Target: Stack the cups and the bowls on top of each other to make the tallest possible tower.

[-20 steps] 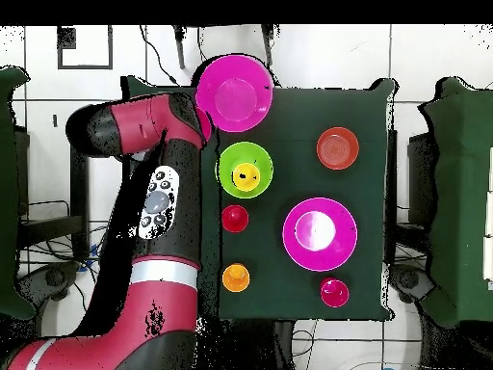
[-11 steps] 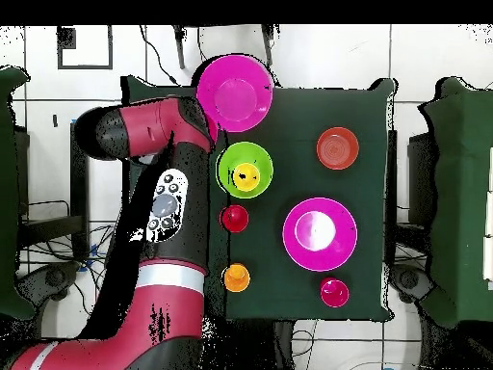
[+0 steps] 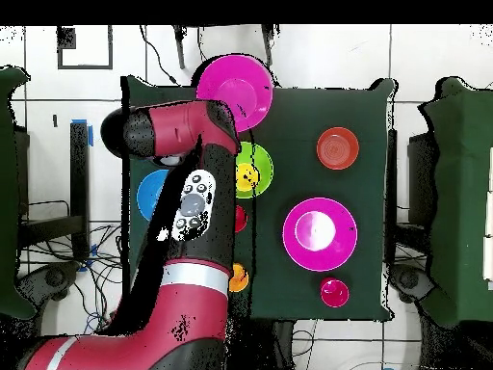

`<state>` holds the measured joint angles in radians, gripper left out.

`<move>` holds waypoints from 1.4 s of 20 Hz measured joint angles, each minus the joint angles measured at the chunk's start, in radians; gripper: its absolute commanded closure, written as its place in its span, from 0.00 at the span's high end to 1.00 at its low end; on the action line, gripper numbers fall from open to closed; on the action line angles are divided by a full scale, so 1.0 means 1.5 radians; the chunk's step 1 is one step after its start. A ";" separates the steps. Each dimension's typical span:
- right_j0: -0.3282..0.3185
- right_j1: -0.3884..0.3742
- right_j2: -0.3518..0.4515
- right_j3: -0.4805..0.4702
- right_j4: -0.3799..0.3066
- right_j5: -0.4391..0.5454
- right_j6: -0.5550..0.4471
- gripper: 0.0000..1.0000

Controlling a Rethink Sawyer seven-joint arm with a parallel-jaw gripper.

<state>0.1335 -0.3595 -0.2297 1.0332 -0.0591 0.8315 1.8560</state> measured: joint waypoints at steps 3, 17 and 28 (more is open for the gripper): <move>-0.015 -0.002 0.000 0.006 -0.008 0.000 0.000 0.00; -0.038 -0.002 0.000 0.009 -0.036 0.000 0.000 0.00; -0.038 0.001 0.000 0.009 -0.044 0.000 0.000 0.00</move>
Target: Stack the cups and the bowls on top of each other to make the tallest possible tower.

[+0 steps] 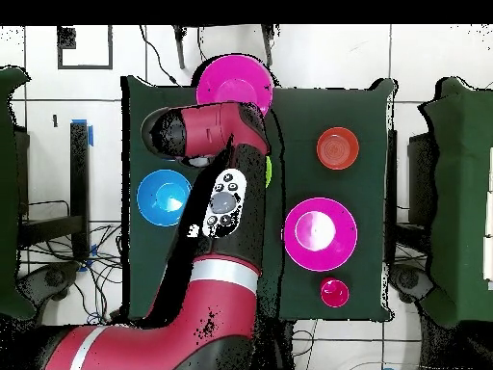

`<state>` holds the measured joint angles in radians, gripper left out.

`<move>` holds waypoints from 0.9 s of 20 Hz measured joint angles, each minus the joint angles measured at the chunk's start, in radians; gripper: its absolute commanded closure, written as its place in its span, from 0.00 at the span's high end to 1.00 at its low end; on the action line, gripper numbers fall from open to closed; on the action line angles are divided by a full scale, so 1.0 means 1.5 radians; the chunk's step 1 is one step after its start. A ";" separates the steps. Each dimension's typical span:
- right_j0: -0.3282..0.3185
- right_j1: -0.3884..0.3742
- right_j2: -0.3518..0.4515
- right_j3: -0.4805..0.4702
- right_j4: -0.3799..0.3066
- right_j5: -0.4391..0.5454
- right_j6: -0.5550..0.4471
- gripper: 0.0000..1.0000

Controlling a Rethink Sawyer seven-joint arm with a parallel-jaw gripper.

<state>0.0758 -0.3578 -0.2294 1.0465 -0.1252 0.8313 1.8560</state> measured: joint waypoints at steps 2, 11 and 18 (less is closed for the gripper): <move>0.000 0.001 0.000 0.000 -0.001 0.000 0.000 0.00; 0.000 0.004 0.000 0.001 -0.002 0.000 0.000 0.00; 0.000 0.001 0.000 0.022 -0.002 0.000 0.000 0.00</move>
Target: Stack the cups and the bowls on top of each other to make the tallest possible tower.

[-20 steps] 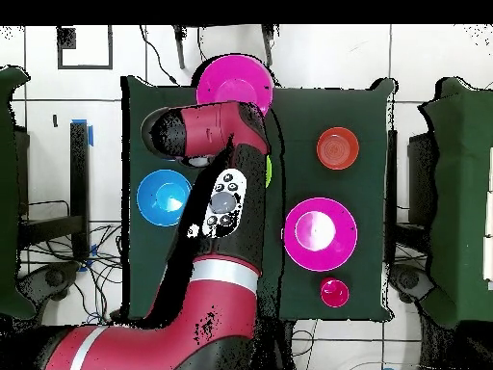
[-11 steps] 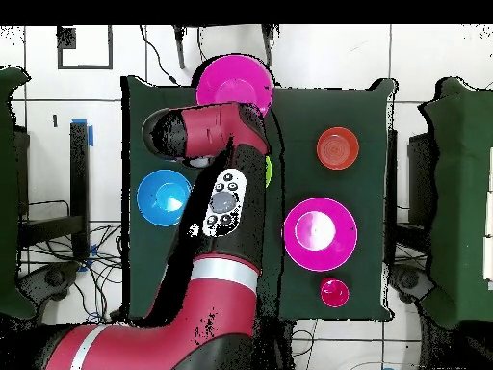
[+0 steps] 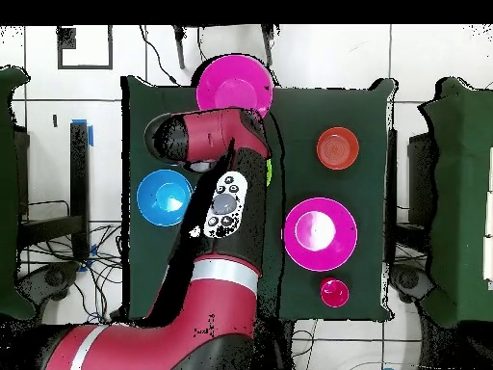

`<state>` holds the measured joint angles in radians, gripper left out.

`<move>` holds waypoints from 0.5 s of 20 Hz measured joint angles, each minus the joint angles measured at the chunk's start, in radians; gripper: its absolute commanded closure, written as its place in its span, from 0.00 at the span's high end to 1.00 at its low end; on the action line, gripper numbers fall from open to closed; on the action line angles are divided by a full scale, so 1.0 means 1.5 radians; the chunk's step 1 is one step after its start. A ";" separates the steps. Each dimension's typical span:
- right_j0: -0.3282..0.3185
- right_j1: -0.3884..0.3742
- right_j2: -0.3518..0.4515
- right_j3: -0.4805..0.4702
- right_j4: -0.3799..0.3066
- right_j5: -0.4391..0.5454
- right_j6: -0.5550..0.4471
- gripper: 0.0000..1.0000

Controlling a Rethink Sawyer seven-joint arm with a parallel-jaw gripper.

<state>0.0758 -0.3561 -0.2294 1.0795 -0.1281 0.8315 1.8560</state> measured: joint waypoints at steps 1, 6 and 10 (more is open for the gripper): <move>0.000 0.000 0.000 0.003 0.000 0.000 0.000 0.00; 0.000 -0.002 0.000 0.022 0.000 0.000 0.000 0.00; 0.000 -0.003 0.000 0.039 0.000 0.000 0.000 0.00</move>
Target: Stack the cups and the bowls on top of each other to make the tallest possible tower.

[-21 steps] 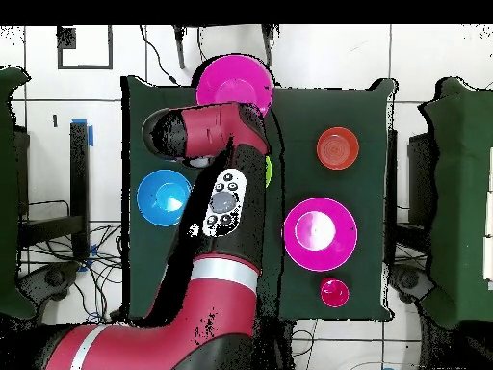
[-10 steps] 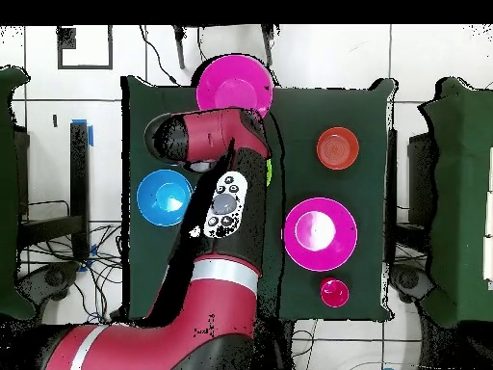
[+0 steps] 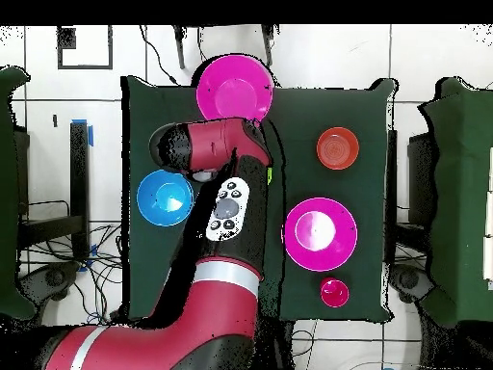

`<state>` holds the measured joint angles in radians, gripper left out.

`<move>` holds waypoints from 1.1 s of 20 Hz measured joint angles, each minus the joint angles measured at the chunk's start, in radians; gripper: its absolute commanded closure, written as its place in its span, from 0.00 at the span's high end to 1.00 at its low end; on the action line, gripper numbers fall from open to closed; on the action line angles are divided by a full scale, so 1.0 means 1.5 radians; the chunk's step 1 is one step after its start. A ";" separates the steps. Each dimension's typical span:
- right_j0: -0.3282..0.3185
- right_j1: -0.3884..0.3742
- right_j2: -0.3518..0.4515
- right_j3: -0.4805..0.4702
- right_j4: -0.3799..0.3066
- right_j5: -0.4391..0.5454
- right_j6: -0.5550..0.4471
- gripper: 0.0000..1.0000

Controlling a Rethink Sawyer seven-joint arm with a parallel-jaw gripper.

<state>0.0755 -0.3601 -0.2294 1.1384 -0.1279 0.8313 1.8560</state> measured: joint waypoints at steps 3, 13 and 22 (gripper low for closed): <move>0.000 0.000 0.000 0.008 0.000 0.000 0.000 0.00; 0.000 0.000 0.000 0.027 0.000 0.000 0.000 0.00; 0.000 0.001 0.000 0.039 0.000 0.000 0.000 0.00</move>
<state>0.0753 -0.3586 -0.2294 1.1968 -0.1277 0.8311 1.8560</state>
